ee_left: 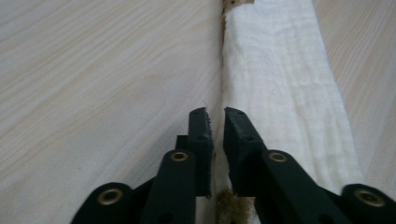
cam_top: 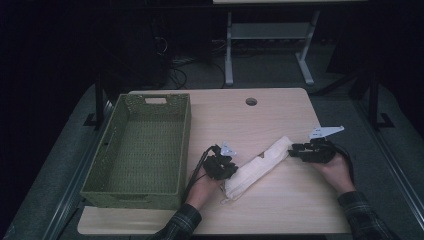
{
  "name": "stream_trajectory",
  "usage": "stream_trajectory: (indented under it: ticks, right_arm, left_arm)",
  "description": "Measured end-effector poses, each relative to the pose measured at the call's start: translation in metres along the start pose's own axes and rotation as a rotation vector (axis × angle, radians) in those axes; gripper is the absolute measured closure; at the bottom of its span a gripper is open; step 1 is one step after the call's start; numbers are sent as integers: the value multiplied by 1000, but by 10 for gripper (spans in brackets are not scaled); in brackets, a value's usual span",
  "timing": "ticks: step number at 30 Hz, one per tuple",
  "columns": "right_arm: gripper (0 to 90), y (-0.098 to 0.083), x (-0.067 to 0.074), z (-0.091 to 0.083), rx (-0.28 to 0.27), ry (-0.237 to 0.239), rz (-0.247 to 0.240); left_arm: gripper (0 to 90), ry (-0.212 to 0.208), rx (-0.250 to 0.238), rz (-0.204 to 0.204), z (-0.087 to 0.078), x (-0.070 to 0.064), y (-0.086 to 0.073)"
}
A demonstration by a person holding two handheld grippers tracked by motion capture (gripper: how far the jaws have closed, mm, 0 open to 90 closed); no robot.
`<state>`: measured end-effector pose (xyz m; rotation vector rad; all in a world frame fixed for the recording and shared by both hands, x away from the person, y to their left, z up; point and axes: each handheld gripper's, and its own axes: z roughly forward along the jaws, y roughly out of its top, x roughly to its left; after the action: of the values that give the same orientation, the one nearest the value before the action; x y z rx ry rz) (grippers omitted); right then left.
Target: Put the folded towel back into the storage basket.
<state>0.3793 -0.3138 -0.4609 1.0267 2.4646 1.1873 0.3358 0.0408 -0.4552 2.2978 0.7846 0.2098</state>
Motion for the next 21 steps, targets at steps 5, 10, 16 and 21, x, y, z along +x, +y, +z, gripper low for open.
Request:
stream_trajectory:
  ticks: [5,10,16,21]
  right_arm:
    - [495,3,2,-1,-12,-14,0]
    - [455,4,3,-3,-18,-30,-4]
    - [445,4,3,-4,-21,-33,-2]
    - [442,4,4,-3,-20,-38,-7]
  left_arm:
    - [883,-34,25,12,4,-4,0]
    - [892,-92,44,48,3,-15,0]
    - [891,-172,69,131,6,-36,2]
    - [889,-233,59,155,12,-55,5]
